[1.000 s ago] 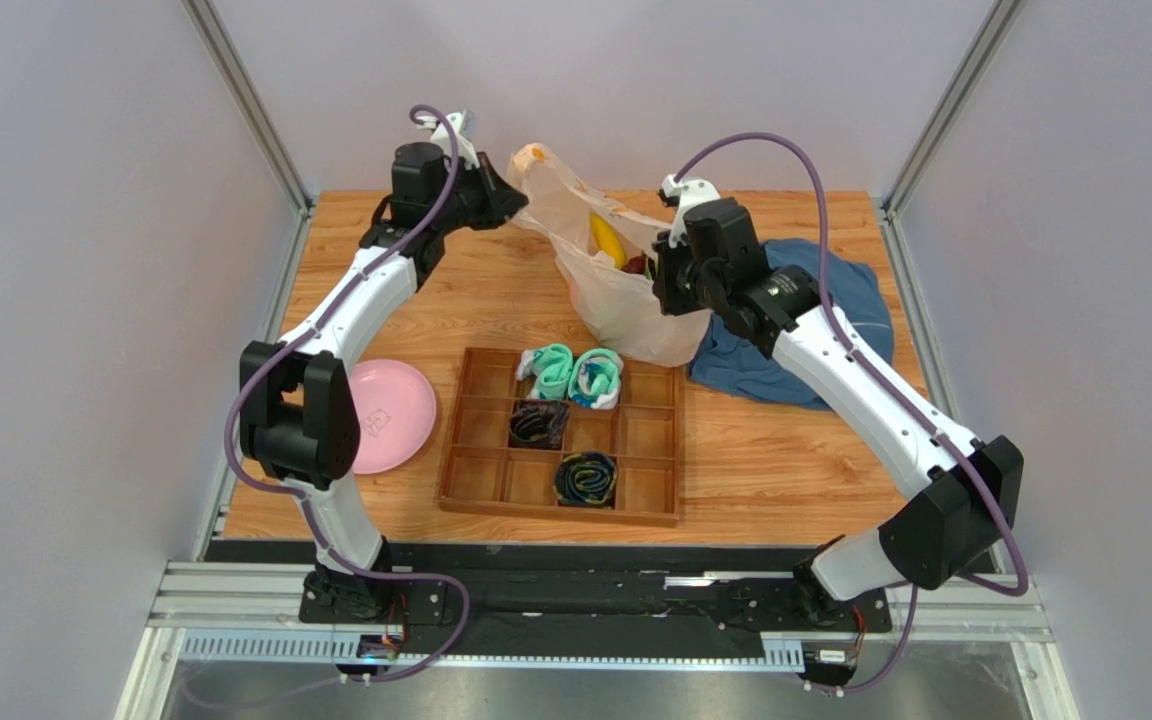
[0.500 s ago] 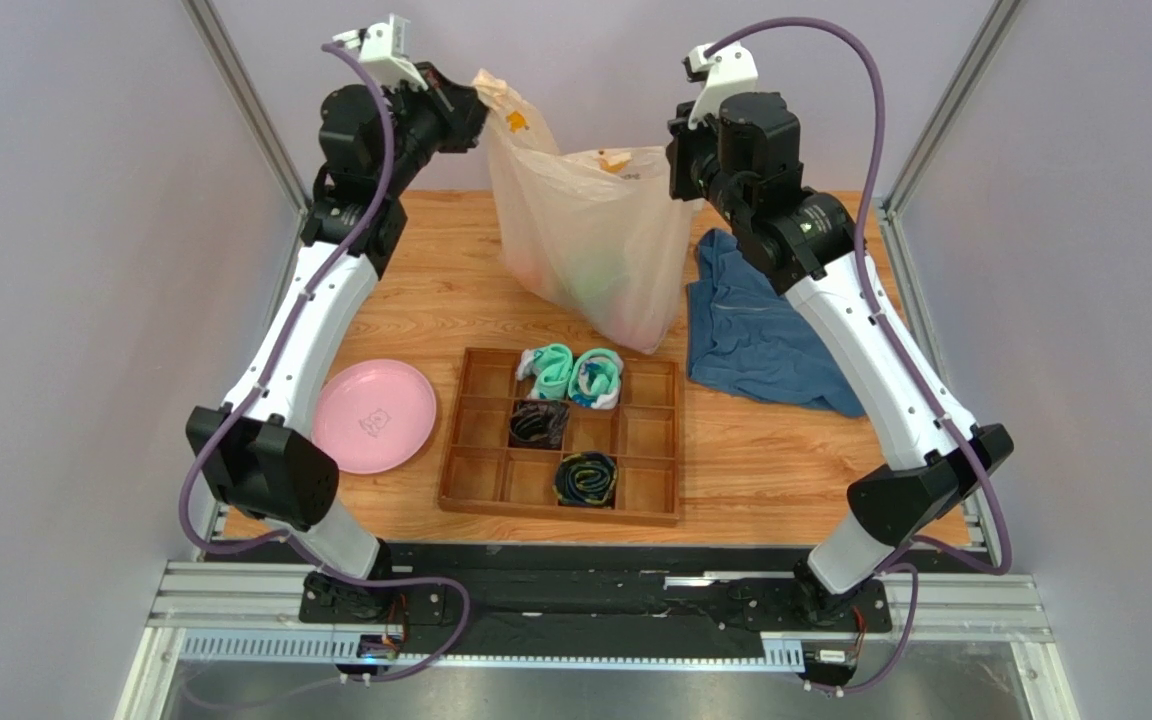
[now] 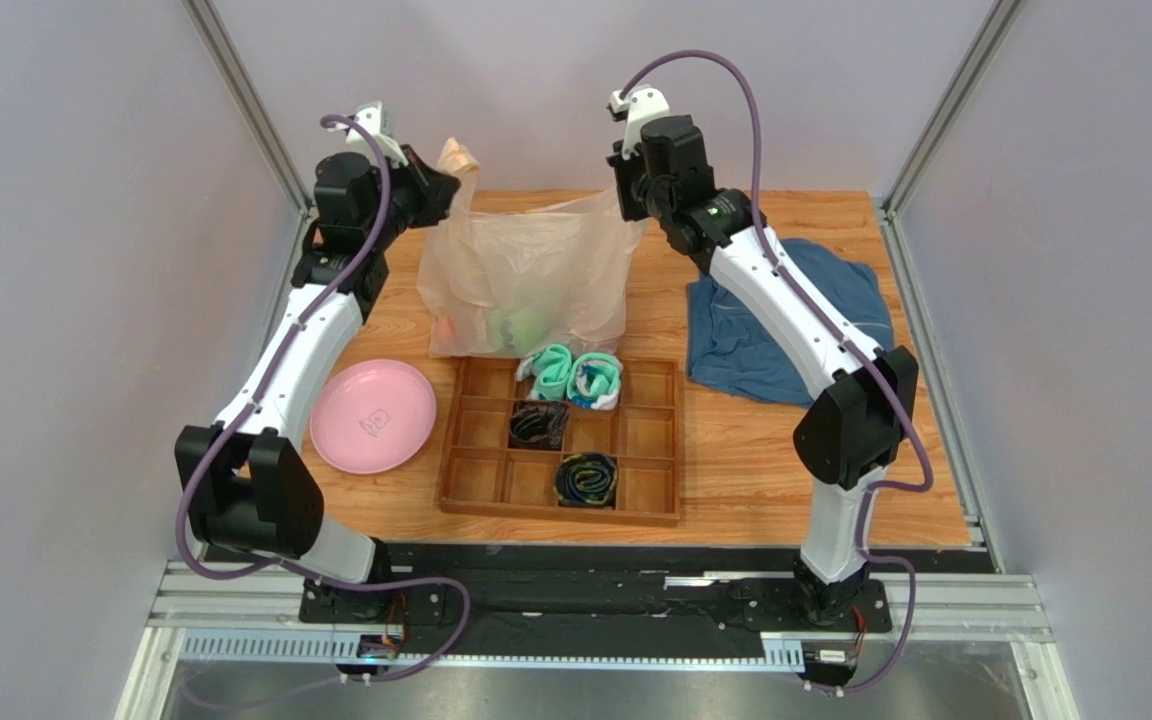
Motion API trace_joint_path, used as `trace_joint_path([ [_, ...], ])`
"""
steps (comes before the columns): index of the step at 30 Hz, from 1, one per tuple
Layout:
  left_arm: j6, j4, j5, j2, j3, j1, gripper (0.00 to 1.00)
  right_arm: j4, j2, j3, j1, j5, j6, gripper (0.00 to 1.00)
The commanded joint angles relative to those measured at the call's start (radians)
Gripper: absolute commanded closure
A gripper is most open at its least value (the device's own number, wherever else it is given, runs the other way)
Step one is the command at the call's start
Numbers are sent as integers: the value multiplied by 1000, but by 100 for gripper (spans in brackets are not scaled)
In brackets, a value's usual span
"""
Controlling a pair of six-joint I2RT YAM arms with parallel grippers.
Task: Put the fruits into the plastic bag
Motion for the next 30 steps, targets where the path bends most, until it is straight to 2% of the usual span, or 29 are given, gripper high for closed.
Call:
trace_joint_path([
  [1, 31, 30, -4, -68, 13, 16, 100, 28, -10, 117, -2, -17, 0, 100],
  [5, 28, 27, 5, -61, 95, 17, 100, 21, -21, 220, -2, -3, 6, 100],
  [12, 26, 61, 19, -10, 170, 23, 100, 89, -59, 204, -7, 68, -47, 100],
  [19, 72, 95, 65, 70, 116, 25, 100, 127, -47, 52, -22, 80, -78, 100],
  [27, 79, 75, 80, 59, 81, 25, 100, 104, -35, 25, -28, 80, -78, 100],
  [28, 82, 56, 79, 56, 86, 25, 90, 101, -35, 26, -27, 78, -72, 99],
  [30, 80, 43, 82, 48, 99, 25, 76, 91, -41, 33, -27, 72, -64, 90],
])
